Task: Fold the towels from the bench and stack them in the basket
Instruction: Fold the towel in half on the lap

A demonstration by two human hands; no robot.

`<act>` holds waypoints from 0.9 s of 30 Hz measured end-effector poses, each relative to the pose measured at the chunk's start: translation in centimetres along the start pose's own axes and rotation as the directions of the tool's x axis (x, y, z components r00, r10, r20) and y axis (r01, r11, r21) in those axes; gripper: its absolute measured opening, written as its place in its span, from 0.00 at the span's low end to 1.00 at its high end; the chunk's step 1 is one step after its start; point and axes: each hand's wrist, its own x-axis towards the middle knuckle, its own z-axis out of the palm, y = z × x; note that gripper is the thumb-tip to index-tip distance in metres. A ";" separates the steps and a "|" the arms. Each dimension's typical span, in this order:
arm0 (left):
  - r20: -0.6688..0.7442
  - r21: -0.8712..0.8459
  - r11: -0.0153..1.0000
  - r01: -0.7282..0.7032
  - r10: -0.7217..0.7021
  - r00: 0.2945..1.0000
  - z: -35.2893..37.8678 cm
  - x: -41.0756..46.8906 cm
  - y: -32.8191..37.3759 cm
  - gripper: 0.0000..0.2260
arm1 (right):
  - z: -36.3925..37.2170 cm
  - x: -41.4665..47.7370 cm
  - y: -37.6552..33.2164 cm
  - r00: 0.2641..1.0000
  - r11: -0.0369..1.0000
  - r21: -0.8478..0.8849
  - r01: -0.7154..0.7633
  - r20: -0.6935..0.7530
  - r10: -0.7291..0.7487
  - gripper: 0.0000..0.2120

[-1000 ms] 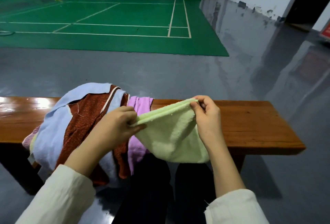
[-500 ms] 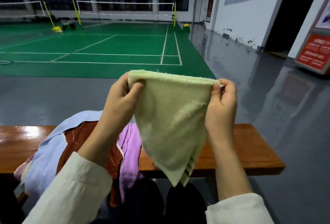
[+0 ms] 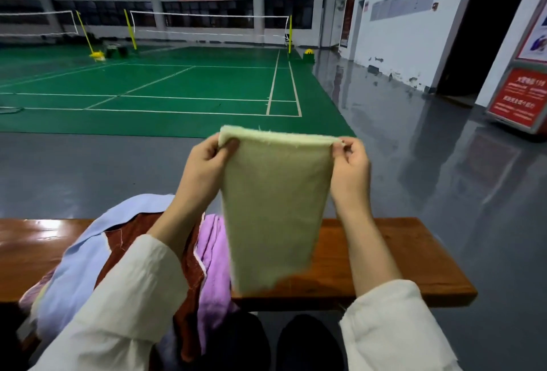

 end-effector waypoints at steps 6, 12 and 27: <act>-0.001 -0.002 0.992 -0.122 0.122 0.992 0.2 -1.4 0.5 0.09 | -0.9 -0.8 -0.3 0.997 0.996 0.067 0.066 -0.041 -0.063 0.03; 0.083 0.070 0.992 0.109 -0.115 0.990 -0.3 -9.6 -9.9 0.06 | -1.0 -8.3 9.8 0.978 0.982 0.002 -0.191 0.081 0.190 0.09; 0.018 0.356 0.881 0.312 -0.341 0.940 1.4 -13.5 -18.0 0.07 | -0.1 -12.8 17.4 0.890 0.890 -0.147 -0.432 0.087 0.447 0.05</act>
